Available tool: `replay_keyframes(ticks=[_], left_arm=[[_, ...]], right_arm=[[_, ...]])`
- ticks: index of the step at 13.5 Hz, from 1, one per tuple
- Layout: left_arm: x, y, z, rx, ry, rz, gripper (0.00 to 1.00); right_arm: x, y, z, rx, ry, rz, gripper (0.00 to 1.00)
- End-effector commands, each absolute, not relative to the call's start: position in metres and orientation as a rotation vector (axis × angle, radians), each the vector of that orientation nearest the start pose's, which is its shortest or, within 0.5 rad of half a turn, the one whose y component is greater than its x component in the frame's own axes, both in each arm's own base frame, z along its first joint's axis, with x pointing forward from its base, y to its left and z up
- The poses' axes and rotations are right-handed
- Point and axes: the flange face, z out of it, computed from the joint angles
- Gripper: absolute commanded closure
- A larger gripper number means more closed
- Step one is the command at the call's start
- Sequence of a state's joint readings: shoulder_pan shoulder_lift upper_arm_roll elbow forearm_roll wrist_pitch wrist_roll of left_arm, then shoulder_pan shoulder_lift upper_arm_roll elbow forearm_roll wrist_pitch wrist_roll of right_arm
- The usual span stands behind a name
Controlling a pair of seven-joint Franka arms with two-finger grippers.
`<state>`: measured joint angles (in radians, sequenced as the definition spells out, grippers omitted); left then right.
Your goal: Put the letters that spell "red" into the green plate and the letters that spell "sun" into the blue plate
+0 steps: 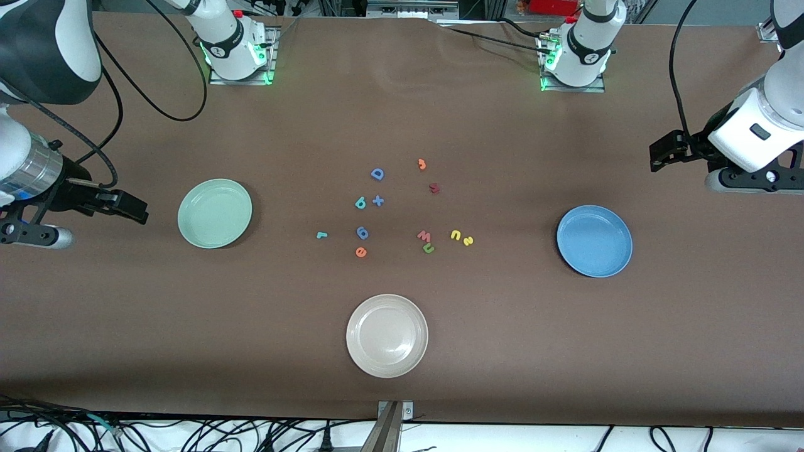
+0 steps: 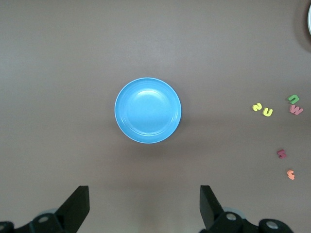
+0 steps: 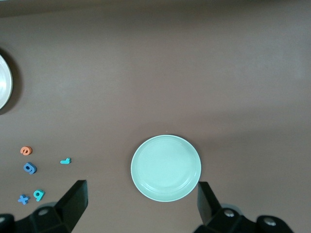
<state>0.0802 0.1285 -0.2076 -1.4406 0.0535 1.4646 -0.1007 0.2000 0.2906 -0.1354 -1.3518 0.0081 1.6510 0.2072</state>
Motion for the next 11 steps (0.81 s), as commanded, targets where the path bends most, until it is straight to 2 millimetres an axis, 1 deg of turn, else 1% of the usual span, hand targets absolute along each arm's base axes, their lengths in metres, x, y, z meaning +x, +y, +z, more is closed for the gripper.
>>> replay_keyframes(ticks=[1, 8, 10, 11], left_arm=[[0.580, -0.059, 0.608, -3.126, 0.064, 0.148, 0.00], [0.582, -0.059, 0.603, -3.124, 0.064, 0.165, 0.00], [0.582, -0.059, 0.602, -3.124, 0.064, 0.169, 0.00], [0.582, -0.059, 0.602, -3.124, 0.066, 0.169, 0.00]], right_arm=[[0.637, 0.056, 0.566, -3.144, 0.239, -0.014, 0.00], [0.636, 0.060, 0.565, -3.141, 0.249, -0.008, 0.00], [0.634, 0.076, 0.563, -3.133, 0.282, -0.003, 0.00], [0.634, 0.077, 0.563, -3.135, 0.282, -0.004, 0.00]])
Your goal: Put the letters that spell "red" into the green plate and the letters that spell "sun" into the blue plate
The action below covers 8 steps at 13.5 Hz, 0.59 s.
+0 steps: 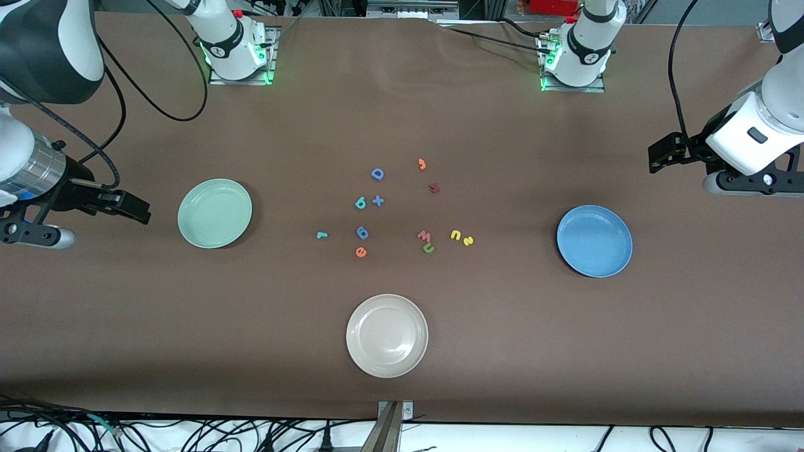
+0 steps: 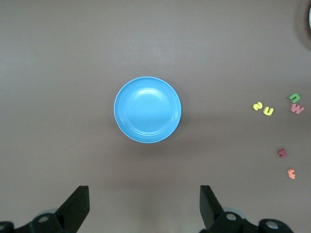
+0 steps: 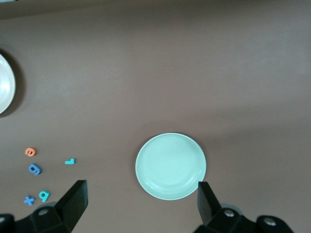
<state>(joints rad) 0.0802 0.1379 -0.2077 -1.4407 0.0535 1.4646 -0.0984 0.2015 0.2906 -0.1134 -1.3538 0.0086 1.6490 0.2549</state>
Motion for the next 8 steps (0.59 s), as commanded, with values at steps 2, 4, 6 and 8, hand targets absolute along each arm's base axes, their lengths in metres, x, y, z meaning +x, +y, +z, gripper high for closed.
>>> replay_keyframes(ticks=[2, 4, 6, 8], left_arm=[[0.5821, -0.0583, 0.6016, -3.124, 0.061, 0.169, 0.00], [0.5818, -0.0574, 0.6006, -3.123, 0.061, 0.176, 0.00], [0.5818, -0.0574, 0.6006, -3.123, 0.061, 0.177, 0.00], [0.5818, -0.0574, 0.6006, -3.123, 0.061, 0.177, 0.00]], right_arm=[[0.6343, 0.0762, 0.5641, -3.135, 0.281, -0.009, 0.00], [0.6345, 0.0762, 0.5638, -3.136, 0.267, -0.006, 0.00], [0.6343, 0.0761, 0.5629, -3.137, 0.279, -0.002, 0.00], [0.6342, 0.0771, 0.5629, -3.136, 0.279, -0.001, 0.00]])
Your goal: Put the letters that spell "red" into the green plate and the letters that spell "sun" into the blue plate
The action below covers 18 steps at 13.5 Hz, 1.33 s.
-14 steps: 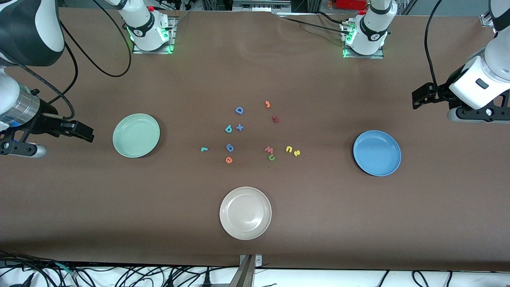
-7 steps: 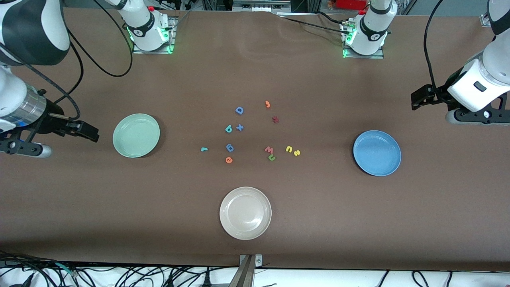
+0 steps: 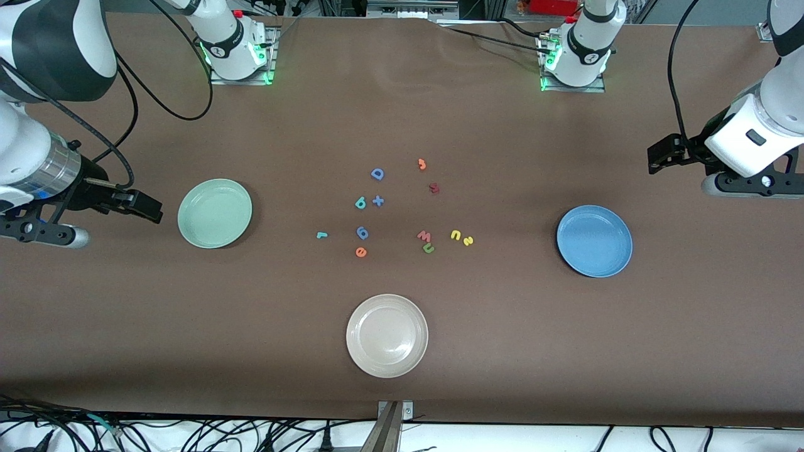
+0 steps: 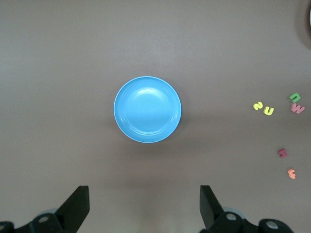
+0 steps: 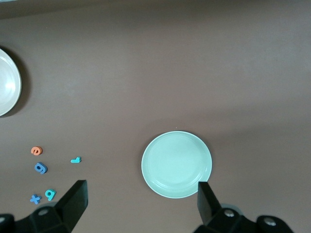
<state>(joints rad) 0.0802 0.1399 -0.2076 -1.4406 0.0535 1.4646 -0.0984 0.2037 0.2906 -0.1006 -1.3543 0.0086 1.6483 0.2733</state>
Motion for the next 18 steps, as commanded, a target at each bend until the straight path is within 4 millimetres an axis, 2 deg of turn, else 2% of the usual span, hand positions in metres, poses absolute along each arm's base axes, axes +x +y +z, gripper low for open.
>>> replay_keyframes(ticks=[1, 5, 10, 18], left_arm=[[0.582, -0.057, 0.601, -3.123, 0.061, 0.177, 0.00], [0.577, -0.054, 0.580, -3.132, 0.063, 0.247, 0.00], [0.578, -0.058, 0.573, -3.149, 0.094, 0.212, 0.00], [0.557, -0.061, 0.563, -3.136, 0.135, 0.139, 0.00]], right_arm=[[0.634, 0.077, 0.562, -3.136, 0.279, 0.001, 0.00], [0.633, 0.078, 0.560, -3.138, 0.277, 0.018, 0.00], [0.632, 0.078, 0.560, -3.138, 0.277, 0.020, 0.00], [0.632, 0.081, 0.561, -3.130, 0.275, 0.023, 0.00]])
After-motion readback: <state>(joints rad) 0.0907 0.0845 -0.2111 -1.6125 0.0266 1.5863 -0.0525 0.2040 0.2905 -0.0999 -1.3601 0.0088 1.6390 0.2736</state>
